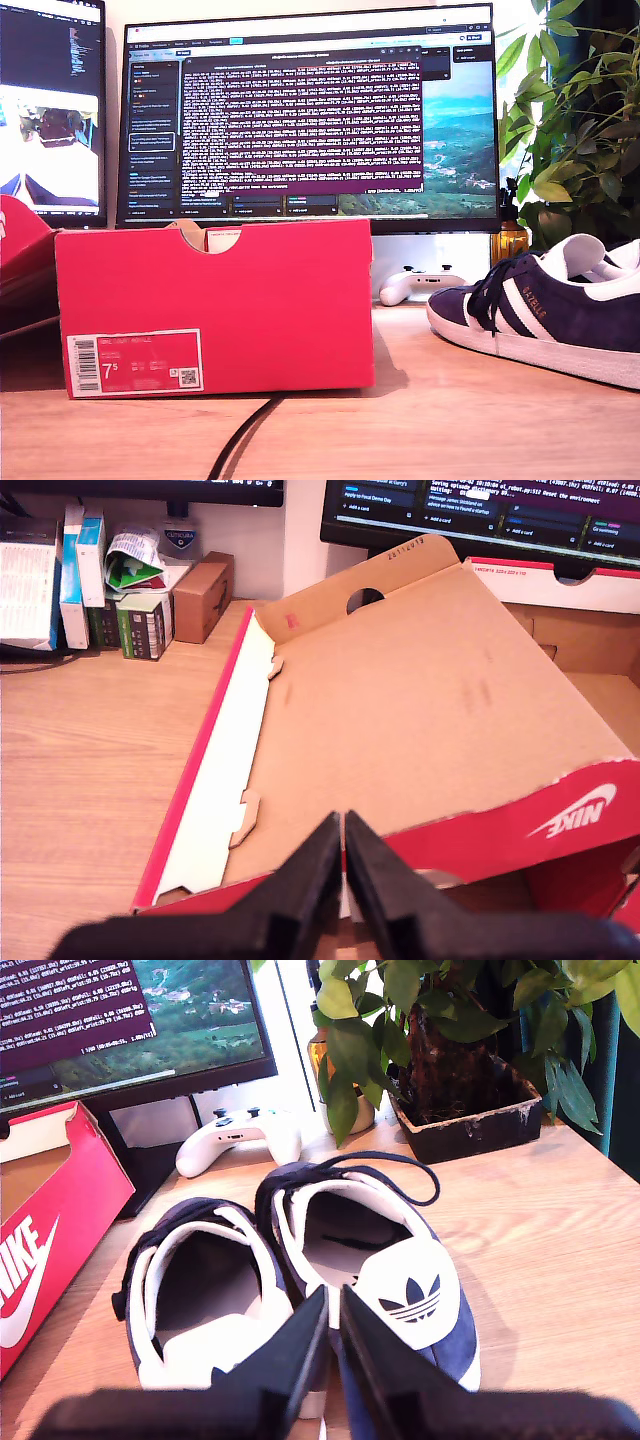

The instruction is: Pack the blue shoes by picking the first shoe and placing it inside the red shoebox, left side, then picking and rotating the second shoe and placing it in the shoebox

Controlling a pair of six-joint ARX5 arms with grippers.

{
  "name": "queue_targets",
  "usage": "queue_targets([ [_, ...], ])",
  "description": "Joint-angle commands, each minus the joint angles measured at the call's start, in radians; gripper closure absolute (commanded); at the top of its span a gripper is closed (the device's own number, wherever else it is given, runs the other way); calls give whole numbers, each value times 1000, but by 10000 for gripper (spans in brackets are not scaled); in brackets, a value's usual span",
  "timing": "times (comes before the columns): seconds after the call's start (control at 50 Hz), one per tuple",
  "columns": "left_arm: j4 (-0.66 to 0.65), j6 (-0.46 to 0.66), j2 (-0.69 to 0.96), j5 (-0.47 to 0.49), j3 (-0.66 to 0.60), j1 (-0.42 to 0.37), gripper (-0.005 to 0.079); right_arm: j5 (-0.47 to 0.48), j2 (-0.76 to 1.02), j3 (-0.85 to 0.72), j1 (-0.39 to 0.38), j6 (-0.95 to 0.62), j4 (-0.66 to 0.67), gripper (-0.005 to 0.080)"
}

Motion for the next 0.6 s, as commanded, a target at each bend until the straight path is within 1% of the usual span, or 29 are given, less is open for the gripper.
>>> queue_targets([
  [0.0, 7, 4, -8, 1, -38, 3, 763, 1, -6, -11, 0, 3, 10, 765],
  [0.18, 15, 3, -8, 2, -38, 3, 763, 0, -6, -11, 0, 7, 11, 765],
  [0.22, 36, -20, -8, 10, -38, 2, 763, 0, -6, -11, 0, 13, 16, 765],
  [0.24, 44, -20, -8, 21, -37, 1, 763, 0, -6, -11, 0, 19, 21, 765],
  [0.26, 53, -55, -8, 39, -37, 1, 763, 0, -6, -11, 0, 34, 28, 765],
  [0.3, 77, -75, -8, 75, -37, 0, 763, 0, -6, -11, 0, 38, 53, 765],
  [0.32, 90, -101, -8, 96, -37, 0, 763, 0, -6, -11, 0, 78, 69, 765],
  [0.4, 126, -164, -8, 190, -37, -4, 763, -5, -6, -11, 0, 150, 143, 765],
  [0.42, 132, -173, -8, 215, -37, -6, 763, -10, -6, -11, 0, 192, 167, 765],
  [0.46, 135, -173, -8, 253, -37, -11, 763, -16, -6, -11, 0, 212, 202, 765],
  [0.48, 135, -211, -8, 269, -37, -13, 763, -23, -6, -10, 0, 231, 216, 765],
  [0.58, 104, -249, -7, 297, -37, -30, 763, -55, -6, -8, 0, 294, 259, 765],
])
